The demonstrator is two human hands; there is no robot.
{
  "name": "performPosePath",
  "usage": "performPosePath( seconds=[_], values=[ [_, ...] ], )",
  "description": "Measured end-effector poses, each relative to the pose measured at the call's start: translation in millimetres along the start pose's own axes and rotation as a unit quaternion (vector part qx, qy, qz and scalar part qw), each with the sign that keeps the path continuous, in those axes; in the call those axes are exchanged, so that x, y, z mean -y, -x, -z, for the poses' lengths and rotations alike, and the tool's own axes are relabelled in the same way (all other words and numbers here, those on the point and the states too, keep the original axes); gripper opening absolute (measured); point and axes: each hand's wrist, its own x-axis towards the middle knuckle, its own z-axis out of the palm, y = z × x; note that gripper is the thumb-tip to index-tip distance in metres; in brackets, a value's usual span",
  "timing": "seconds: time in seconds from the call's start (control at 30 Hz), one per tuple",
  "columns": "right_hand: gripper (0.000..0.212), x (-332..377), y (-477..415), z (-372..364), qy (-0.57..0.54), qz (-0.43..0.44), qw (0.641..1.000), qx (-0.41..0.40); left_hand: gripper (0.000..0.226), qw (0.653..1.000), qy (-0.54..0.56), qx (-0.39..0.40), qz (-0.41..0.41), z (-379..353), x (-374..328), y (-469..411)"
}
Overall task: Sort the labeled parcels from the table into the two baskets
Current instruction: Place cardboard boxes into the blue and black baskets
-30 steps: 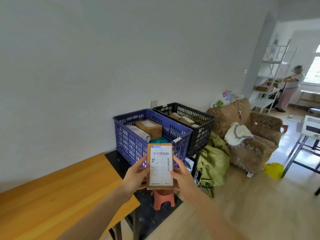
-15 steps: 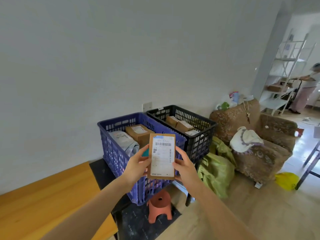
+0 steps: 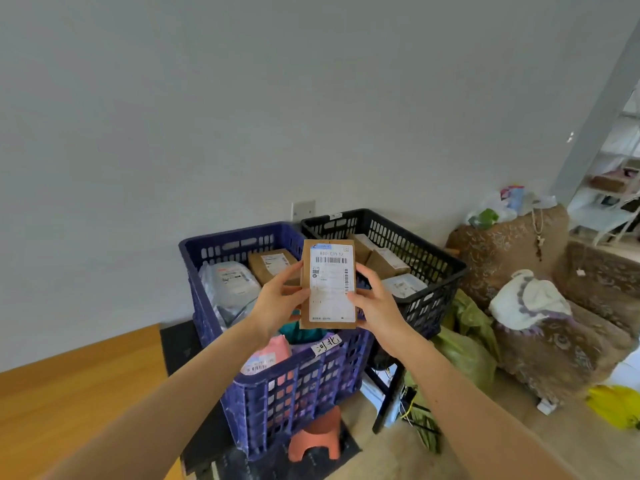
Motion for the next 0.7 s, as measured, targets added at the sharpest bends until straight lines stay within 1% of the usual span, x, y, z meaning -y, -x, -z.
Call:
performPosePath(
  seconds=[0.17,0.27,0.5,0.6,0.7],
  values=[
    [0.049,-13,-47,14,0.013,-0.011,0.999,0.050,0.055,0.998,-0.021,-0.041,0.033,-9,12,-35],
    [0.052,-22,-76,22,0.040,-0.024,0.995,0.083,0.055,0.994,-0.030,-0.084,0.056,-18,23,-53],
    [0.048,-46,-130,33,0.087,-0.038,0.983,0.156,0.054,0.980,-0.028,-0.148,0.133,-34,48,-92],
    [0.052,-56,-148,38,0.114,-0.059,0.974,0.188,0.049,0.971,-0.034,-0.163,0.170,-37,58,-99],
    [0.050,-66,-162,39,0.147,-0.084,0.961,0.219,0.049,0.967,-0.052,-0.157,0.196,-35,68,-102]
  ],
)
